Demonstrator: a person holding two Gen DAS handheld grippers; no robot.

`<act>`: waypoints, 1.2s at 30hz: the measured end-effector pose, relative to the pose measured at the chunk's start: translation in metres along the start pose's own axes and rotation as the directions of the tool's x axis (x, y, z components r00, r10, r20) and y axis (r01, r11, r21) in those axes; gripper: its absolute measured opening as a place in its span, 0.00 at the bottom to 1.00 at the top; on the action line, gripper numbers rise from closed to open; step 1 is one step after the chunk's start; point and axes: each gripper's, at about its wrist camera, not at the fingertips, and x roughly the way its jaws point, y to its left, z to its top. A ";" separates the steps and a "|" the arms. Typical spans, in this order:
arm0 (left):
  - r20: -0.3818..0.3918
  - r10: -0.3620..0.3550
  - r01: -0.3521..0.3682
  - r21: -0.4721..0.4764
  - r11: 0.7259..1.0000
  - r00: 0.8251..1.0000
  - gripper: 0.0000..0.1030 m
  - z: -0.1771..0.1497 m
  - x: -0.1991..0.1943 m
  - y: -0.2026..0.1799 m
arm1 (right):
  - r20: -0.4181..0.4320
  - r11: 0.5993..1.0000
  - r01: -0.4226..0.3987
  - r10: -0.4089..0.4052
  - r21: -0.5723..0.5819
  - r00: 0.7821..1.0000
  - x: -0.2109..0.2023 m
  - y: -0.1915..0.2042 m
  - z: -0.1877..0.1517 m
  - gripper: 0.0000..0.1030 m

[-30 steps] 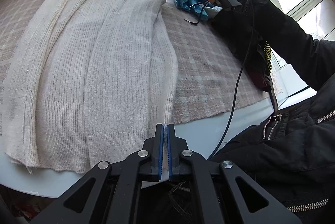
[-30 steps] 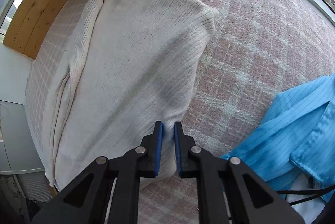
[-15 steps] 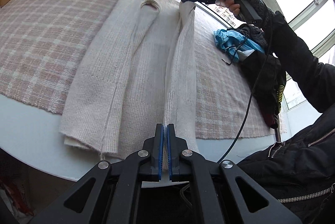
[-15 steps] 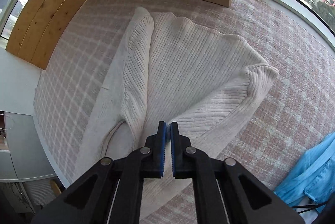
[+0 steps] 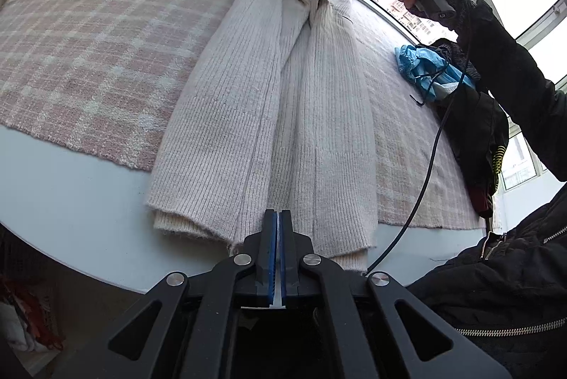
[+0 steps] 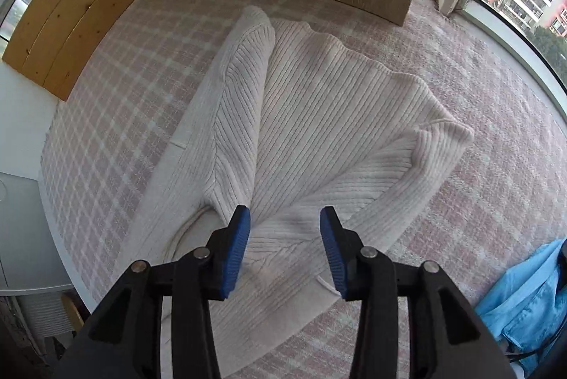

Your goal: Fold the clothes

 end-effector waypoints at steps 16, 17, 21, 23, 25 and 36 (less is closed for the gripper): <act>-0.104 0.086 -0.069 0.157 0.985 0.991 0.07 0.018 0.026 -0.040 | 0.008 0.998 -0.012 0.012 -0.063 1.000 -0.024 -0.013 -0.028 0.40; -0.104 0.089 -0.071 0.159 0.985 0.991 0.07 0.017 0.026 -0.040 | -0.021 0.998 -0.018 0.017 -0.068 1.000 -0.022 -0.008 -0.028 0.40; -0.106 0.100 -0.081 0.167 0.983 0.989 0.07 0.017 0.026 -0.043 | -0.100 0.994 -0.093 0.087 -0.056 0.991 -0.007 0.010 -0.031 0.40; -0.106 0.098 -0.080 0.164 0.983 0.990 0.06 0.018 0.026 -0.043 | -0.125 0.993 -0.088 0.077 -0.085 0.989 0.001 0.022 -0.036 0.40; -0.106 0.096 -0.078 0.162 0.984 0.990 0.06 0.018 0.026 -0.043 | -0.119 0.992 -0.074 0.062 -0.106 0.991 0.007 0.031 -0.039 0.40; -0.110 0.087 -0.068 0.170 0.983 0.990 0.06 0.018 0.029 -0.045 | -0.102 0.990 -0.039 0.025 -0.134 0.994 0.019 0.041 -0.039 0.14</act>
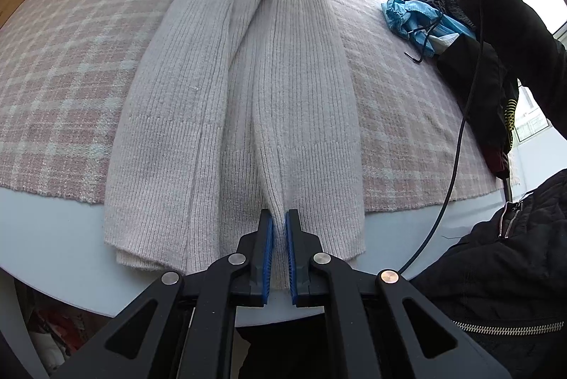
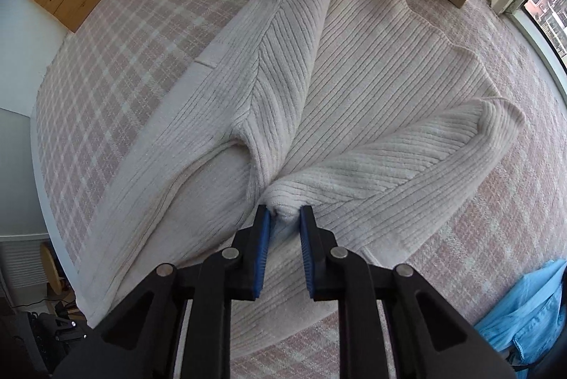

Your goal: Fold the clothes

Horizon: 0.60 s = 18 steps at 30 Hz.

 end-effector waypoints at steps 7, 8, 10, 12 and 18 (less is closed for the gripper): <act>0.037 -0.019 0.020 -0.014 1.000 0.999 0.06 -0.006 -0.017 0.001 | 0.056 0.993 -0.107 0.105 0.043 0.993 -0.033 0.000 0.003 0.12; 0.043 -0.021 0.022 -0.013 1.000 0.999 0.06 -0.008 -0.020 0.000 | 0.058 0.993 -0.112 0.109 0.042 0.992 -0.034 0.002 0.005 0.12; 0.056 -0.028 0.029 -0.018 0.999 0.998 0.06 -0.011 -0.026 -0.001 | 0.051 0.992 -0.122 0.120 0.036 0.991 -0.033 0.005 0.012 0.12; 0.056 -0.020 0.022 -0.028 0.999 0.998 0.06 -0.014 -0.026 0.001 | 0.011 0.993 -0.117 0.117 0.017 0.993 -0.014 0.016 0.016 0.17; 0.011 0.017 -0.017 -0.040 0.999 1.000 0.06 -0.020 -0.022 0.004 | 0.034 0.958 -0.276 0.274 0.079 0.961 -0.040 -0.004 0.014 0.32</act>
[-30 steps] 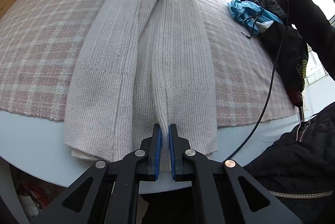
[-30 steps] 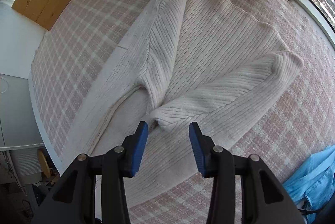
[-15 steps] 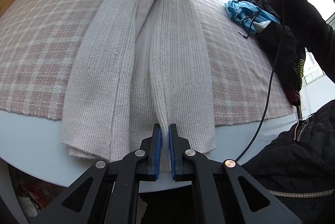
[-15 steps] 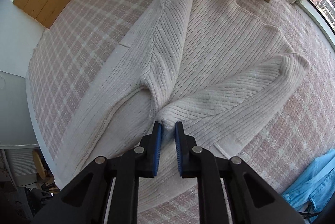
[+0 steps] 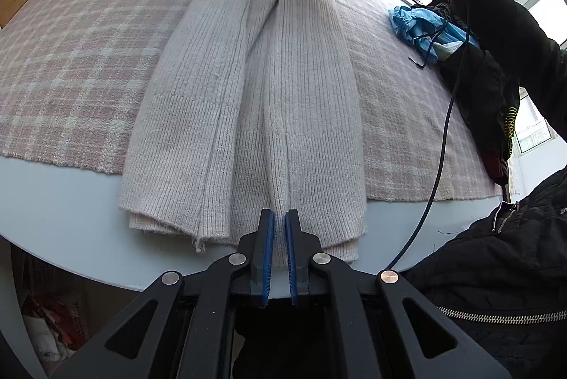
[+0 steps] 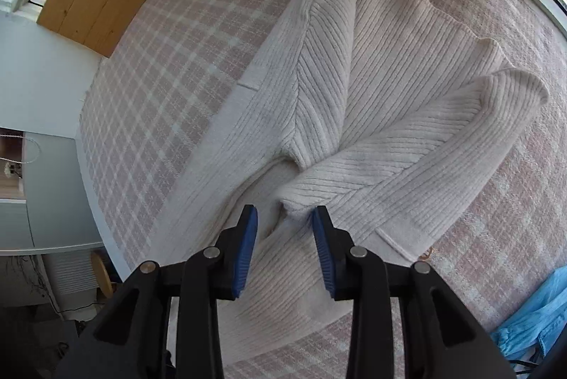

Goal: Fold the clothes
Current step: 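Grasp the cardigan hem with the right tool and lift it toward the collar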

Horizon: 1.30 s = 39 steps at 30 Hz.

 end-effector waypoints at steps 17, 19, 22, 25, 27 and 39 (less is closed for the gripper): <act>-0.027 0.021 -0.015 0.197 0.980 0.999 0.06 0.063 0.036 -0.031 | 0.240 0.965 0.197 -0.235 0.174 0.942 -0.057 -0.127 0.019 0.26; -0.054 0.022 -0.011 0.193 0.981 0.998 0.06 0.061 0.046 -0.030 | 0.228 0.956 0.259 -0.284 0.136 0.931 -0.039 -0.124 0.035 0.23; -0.069 0.008 0.004 0.174 0.985 0.998 0.07 0.058 0.051 -0.025 | 0.184 0.938 0.321 -0.342 0.132 0.922 -0.014 -0.133 0.055 0.22; -0.070 -0.009 0.020 0.155 0.988 0.997 0.09 0.057 0.051 -0.020 | 0.192 0.940 0.321 -0.337 0.114 0.922 -0.021 -0.127 0.056 0.22; -0.069 -0.012 0.022 0.151 0.988 0.998 0.09 0.057 0.049 -0.020 | 0.242 0.956 0.267 -0.288 0.119 0.926 -0.038 -0.117 0.053 0.22; 0.029 0.114 -0.117 0.150 0.982 0.993 0.09 0.076 0.009 -0.002 | 0.172 0.992 0.122 -0.116 -0.023 0.978 0.024 -0.052 0.121 0.40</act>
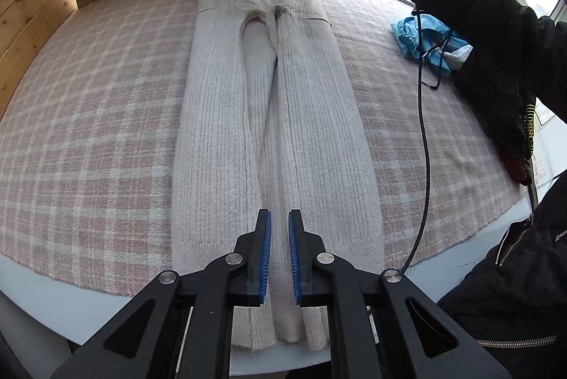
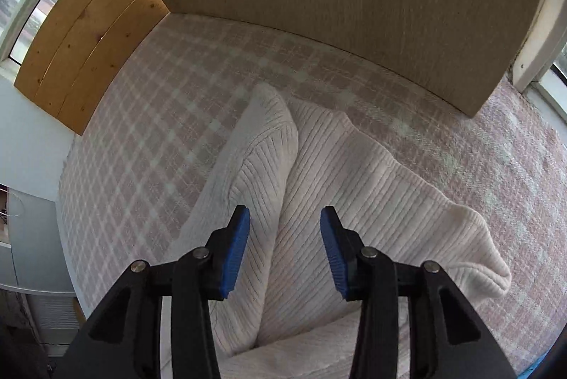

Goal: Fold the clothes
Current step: 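Grasp the cardigan hem with the right tool and lift it toward the collar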

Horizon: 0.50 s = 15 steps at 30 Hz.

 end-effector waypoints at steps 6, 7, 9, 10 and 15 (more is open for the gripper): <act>-0.028 -0.041 0.043 0.045 0.998 0.999 0.09 0.003 0.015 -0.011 | 0.004 0.996 -0.076 0.076 0.041 0.997 0.023 -0.001 0.020 0.40; -0.034 -0.043 0.044 0.047 0.998 0.999 0.09 0.004 0.017 -0.012 | -0.005 0.995 -0.087 0.087 0.045 0.996 0.027 -0.002 0.021 0.30; -0.042 -0.043 0.045 0.041 0.998 0.998 0.09 0.005 0.022 -0.011 | -0.021 0.995 -0.089 0.090 0.047 0.996 0.029 -0.005 0.018 0.12; -0.046 -0.043 0.045 0.037 0.998 0.998 0.09 0.005 0.024 -0.010 | -0.004 0.994 -0.098 0.099 0.053 0.995 0.024 -0.007 0.017 0.11; -0.054 -0.048 0.050 0.032 0.998 0.997 0.10 0.003 0.026 -0.005 | 0.041 0.977 -0.157 0.153 0.145 0.987 0.010 -0.035 0.011 0.12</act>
